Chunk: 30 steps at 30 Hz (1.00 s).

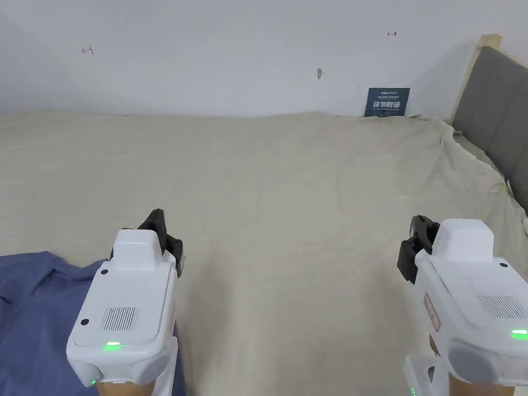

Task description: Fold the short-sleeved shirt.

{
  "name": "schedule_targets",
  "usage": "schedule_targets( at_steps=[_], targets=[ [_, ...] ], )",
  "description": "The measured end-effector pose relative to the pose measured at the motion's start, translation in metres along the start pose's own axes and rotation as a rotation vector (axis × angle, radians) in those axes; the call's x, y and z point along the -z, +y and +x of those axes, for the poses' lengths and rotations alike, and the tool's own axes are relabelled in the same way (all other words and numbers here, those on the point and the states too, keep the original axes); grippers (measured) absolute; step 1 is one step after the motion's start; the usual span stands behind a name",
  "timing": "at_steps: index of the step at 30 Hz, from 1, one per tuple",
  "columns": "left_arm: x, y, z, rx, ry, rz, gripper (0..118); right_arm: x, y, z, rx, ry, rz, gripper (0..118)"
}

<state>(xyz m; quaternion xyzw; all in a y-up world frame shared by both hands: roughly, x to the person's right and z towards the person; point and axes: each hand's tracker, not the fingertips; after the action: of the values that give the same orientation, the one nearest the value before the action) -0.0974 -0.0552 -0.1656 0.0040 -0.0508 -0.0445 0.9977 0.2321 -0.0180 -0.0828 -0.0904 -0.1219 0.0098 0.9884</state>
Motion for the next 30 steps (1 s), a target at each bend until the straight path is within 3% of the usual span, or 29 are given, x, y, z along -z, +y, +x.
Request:
schedule_targets(
  at_steps=[19, 30],
  targets=[
    [-0.002, 0.002, -0.006, 0.008, 0.017, 0.002, 0, 0.003, 0.006, -0.010, -0.011, 0.023, 0.010, 0],
    [-0.017, 0.000, -0.065, 0.021, 0.148, -0.002, 0, 0.020, 0.013, -0.073, -0.039, 0.166, 0.034, 0]
  ],
)
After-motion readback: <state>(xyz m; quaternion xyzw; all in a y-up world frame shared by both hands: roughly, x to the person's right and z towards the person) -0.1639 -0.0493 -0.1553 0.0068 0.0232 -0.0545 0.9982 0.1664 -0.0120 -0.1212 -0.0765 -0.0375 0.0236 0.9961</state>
